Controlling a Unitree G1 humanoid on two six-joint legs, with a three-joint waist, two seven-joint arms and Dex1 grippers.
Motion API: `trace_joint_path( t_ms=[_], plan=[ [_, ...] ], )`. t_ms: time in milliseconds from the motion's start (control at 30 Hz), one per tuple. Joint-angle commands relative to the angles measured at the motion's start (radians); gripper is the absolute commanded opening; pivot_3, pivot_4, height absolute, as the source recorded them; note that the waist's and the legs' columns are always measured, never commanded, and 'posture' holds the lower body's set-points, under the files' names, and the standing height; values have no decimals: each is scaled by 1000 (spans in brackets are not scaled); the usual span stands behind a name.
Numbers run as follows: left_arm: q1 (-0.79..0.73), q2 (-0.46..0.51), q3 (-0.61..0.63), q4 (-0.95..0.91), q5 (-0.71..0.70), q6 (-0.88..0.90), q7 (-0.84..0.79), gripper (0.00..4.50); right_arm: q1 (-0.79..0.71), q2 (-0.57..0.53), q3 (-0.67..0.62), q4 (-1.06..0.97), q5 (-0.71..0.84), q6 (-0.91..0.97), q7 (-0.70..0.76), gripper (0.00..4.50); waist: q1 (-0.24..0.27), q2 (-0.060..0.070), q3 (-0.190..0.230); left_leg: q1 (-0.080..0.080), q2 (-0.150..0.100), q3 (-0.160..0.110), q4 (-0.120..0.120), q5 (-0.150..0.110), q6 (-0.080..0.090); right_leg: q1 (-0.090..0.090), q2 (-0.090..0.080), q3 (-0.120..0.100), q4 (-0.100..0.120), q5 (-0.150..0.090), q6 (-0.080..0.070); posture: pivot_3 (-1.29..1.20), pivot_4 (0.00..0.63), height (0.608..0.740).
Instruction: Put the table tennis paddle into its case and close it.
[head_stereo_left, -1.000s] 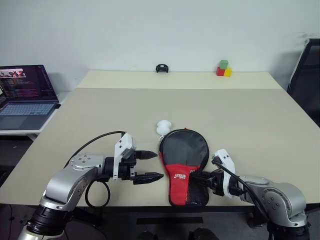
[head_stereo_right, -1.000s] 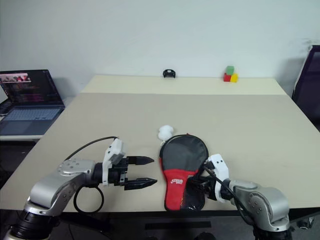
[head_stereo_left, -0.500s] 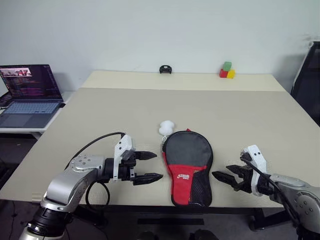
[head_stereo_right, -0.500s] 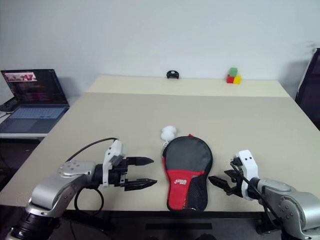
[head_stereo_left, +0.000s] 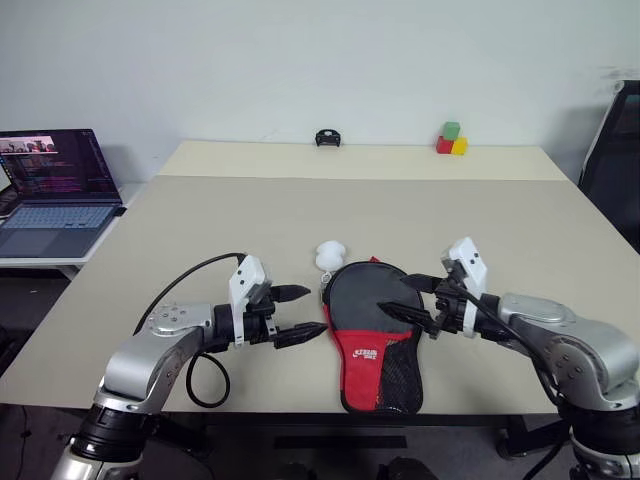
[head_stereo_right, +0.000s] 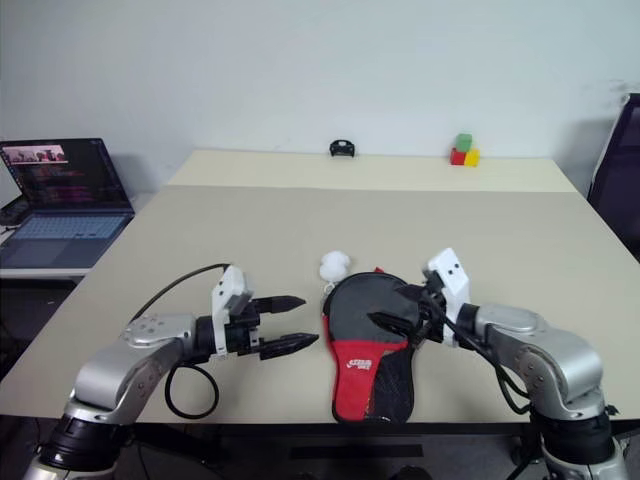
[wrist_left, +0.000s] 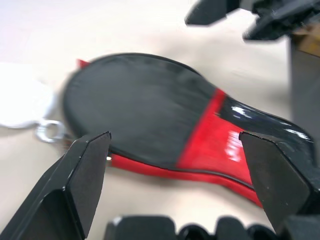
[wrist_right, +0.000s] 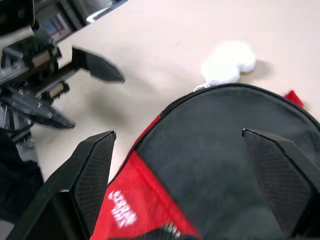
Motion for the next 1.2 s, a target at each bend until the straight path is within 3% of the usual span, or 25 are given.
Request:
trace_joint_path(
  t_ms=[33,300,500,833,1000,1200],
  plan=[
    [-33,-12,43,27,32,-24,72,4500,-44,20,101,98,-85,-118,35,4453,0,0,0,0,0,0,0,0,0,0,0,0,0,0,0,0,150,740],
    [-51,-16,64,40,31,5,122,4500,-52,94,213,302,-227,-288,43,4453,0,0,1,-2,0,0,0,0,-1,-1,0,0,-1,0,0,0,150,740],
    [-186,-74,35,186,88,4,199,4500,-22,117,216,340,-279,-321,25,4453,4,0,1,-2,-1,-2,1,0,-1,-1,-1,-2,0,0,0,0,150,740],
    [-489,-217,-44,661,233,-103,221,4500,5,165,223,330,-305,-321,12,4453,-4,-1,1,-1,-1,-2,1,0,-1,-1,0,-2,1,0,0,0,150,740],
    [-646,-275,-85,1003,328,-215,211,4500,17,182,216,319,-310,-316,-1,4453,-2,-1,1,-1,-2,-2,1,0,-1,-1,0,-3,1,0,0,0,150,740],
    [-763,-327,-84,1272,394,-307,202,4500,23,199,213,307,-313,-313,-21,4453,-5,-1,1,-1,-2,-2,1,0,-1,-1,0,-4,1,0,0,0,150,740]
  ],
)
